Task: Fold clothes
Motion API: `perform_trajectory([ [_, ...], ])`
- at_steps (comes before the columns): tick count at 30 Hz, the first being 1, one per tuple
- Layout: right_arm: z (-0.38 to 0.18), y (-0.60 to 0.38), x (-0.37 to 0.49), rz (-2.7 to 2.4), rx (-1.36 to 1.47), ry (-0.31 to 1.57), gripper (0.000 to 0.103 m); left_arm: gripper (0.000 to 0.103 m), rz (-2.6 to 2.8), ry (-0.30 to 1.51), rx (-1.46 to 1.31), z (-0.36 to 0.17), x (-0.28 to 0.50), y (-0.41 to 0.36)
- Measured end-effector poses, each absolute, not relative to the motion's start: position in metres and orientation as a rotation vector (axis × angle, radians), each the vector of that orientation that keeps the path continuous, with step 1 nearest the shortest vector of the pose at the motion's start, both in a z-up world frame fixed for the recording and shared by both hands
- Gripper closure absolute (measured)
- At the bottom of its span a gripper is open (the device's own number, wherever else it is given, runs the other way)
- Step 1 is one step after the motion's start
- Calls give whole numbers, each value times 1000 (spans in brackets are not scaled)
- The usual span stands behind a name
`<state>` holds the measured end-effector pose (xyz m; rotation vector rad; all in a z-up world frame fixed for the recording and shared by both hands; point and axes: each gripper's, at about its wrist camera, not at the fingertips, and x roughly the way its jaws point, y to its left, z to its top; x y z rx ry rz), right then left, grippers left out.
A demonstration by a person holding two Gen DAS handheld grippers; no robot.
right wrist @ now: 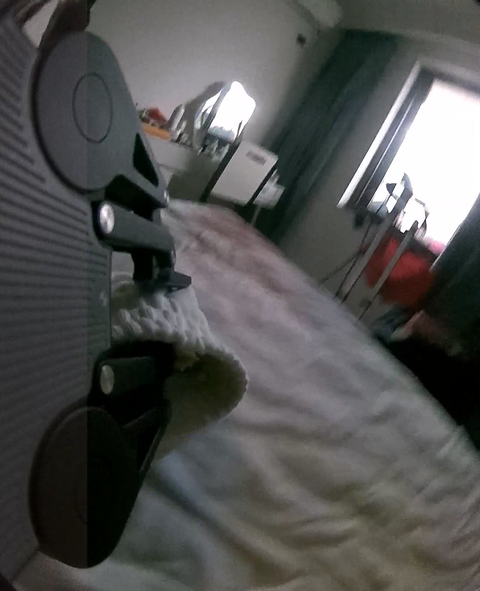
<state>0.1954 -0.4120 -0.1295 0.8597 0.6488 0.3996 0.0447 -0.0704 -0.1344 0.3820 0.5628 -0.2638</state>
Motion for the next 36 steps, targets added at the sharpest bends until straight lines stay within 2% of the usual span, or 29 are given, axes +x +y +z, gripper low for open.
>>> perform_trajectory([
  [3,-117,-407,204,371,788,599,83,81,-265,554,345,-133,45,-68],
  [6,-140,-402,217,283,690,663,83,81,-258,564,316,-136,46,-71],
  [10,-170,-413,222,287,753,674,83,81,-259,572,301,-138,48,-72],
  [13,-165,-414,222,308,765,678,80,81,-258,576,291,-137,49,-71],
  [15,-160,-416,217,315,757,676,73,81,-258,581,276,-137,49,-70],
  [16,-157,-416,212,315,755,670,62,81,-257,583,271,-136,49,-69],
  [17,-153,-416,206,320,753,660,42,81,-256,583,269,-136,49,-69],
  [18,-146,-418,197,334,752,634,31,81,-255,583,266,-135,49,-70],
  [19,-139,-419,186,332,745,602,13,81,-254,583,264,-135,49,-70],
  [24,-113,-422,132,283,726,482,12,80,-249,583,245,-133,48,-70],
  [30,-114,-410,64,159,679,451,13,79,-246,577,230,-133,46,-68],
  [36,-147,-395,51,88,653,618,12,78,-243,574,222,-133,44,-66],
])
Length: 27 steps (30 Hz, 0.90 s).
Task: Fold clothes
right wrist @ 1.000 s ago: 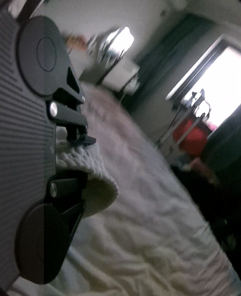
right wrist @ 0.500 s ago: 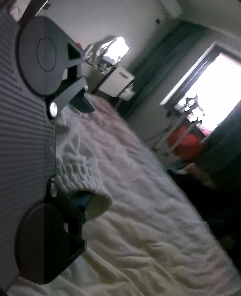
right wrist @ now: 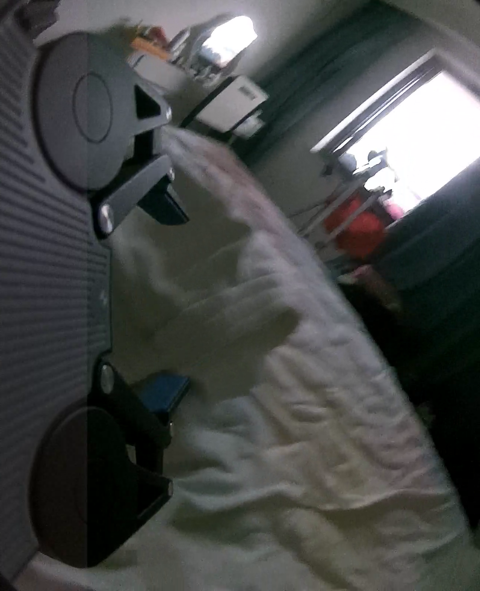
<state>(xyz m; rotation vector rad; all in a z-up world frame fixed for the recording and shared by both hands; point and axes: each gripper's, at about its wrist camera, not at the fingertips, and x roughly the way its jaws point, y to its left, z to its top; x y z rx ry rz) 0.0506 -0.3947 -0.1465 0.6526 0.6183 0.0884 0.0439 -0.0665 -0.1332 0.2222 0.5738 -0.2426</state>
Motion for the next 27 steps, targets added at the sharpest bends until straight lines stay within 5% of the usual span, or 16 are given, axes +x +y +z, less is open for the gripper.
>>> perform_trajectory([
  [9,-204,-387,102,55,744,750,12,78,-234,587,177,-133,45,-62],
  [20,-192,-396,96,274,920,518,11,76,-202,594,143,-131,46,-62],
  [27,-212,-385,118,189,848,692,12,75,-211,599,150,-130,43,-66],
])
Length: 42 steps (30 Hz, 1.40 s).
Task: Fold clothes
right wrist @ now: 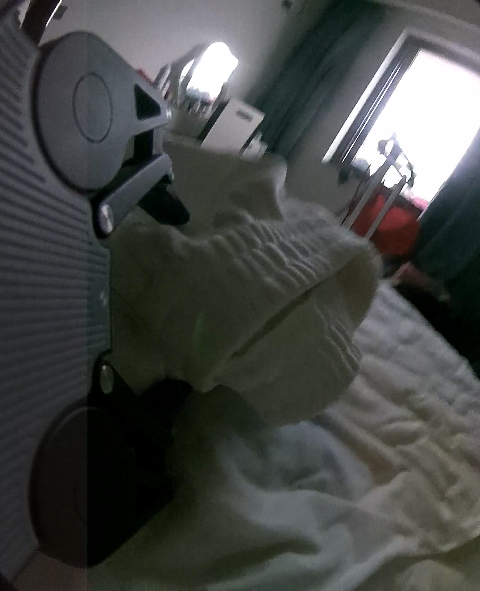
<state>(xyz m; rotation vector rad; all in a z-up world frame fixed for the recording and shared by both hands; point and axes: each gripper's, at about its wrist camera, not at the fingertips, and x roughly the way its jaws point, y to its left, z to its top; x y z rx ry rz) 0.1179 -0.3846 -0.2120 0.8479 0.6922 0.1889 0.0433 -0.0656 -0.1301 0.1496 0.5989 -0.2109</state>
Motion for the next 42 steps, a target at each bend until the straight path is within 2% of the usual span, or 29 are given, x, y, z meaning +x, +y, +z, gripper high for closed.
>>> perform_trajectory([
  [3,-211,-378,120,171,794,716,20,72,-211,596,145,-126,42,-64],
  [5,-208,-377,118,158,767,711,33,56,-216,597,138,-119,43,-61],
  [6,-207,-377,117,152,756,707,36,42,-232,605,122,-115,43,-57],
  [7,-205,-377,115,148,747,700,41,32,-250,613,104,-111,42,-53],
  [9,-200,-375,109,137,730,676,48,21,-308,626,49,-102,40,-41],
  [12,-196,-378,100,127,714,643,54,17,-387,633,-83,-89,38,-17],
  [15,-193,-379,96,121,718,612,57,7,-376,624,-263,-85,46,13],
  [18,-191,-380,96,120,726,601,58,7,-345,646,-501,-100,71,45],
  [22,-193,-381,98,113,741,606,58,7,-245,733,-672,-133,109,68],
  [27,-196,-383,95,111,766,608,58,7,-211,841,-691,-169,131,71],
  [33,-202,-386,95,108,796,613,57,7,-288,844,-739,-176,129,71],
  [38,-197,-381,95,101,764,609,57,28,-245,834,-701,-172,126,72],
  [42,-186,-374,91,96,707,586,58,51,-244,800,-714,-162,121,77],
])
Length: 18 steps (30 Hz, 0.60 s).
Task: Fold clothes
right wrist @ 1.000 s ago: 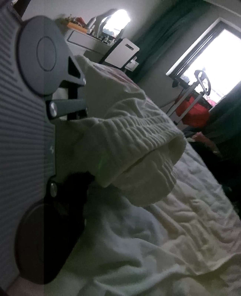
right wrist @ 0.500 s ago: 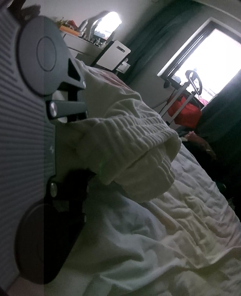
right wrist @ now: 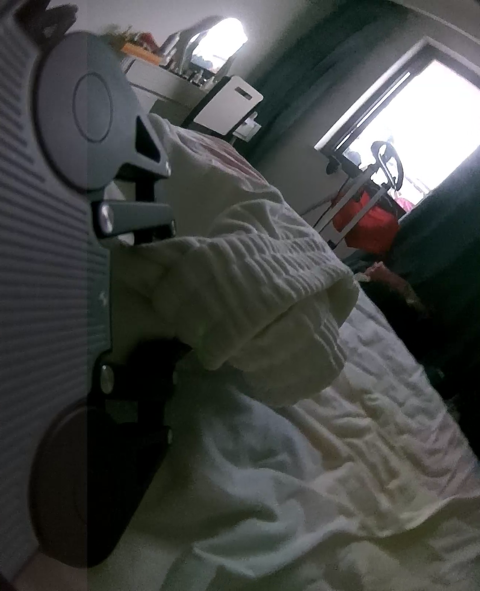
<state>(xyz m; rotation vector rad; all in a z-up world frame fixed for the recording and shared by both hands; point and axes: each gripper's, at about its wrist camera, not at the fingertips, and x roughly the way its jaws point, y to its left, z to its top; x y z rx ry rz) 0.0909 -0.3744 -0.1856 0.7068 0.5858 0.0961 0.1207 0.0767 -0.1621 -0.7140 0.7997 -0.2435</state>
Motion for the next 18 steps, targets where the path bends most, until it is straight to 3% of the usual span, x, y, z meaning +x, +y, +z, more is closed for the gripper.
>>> perform_trajectory([
  [4,-167,-369,76,97,677,539,63,67,-287,738,-726,-144,112,76],
  [10,-125,-382,52,68,653,503,64,71,-400,670,-690,-109,100,60],
  [18,-60,-457,73,-38,649,514,64,73,-473,705,-630,-68,150,-51],
])
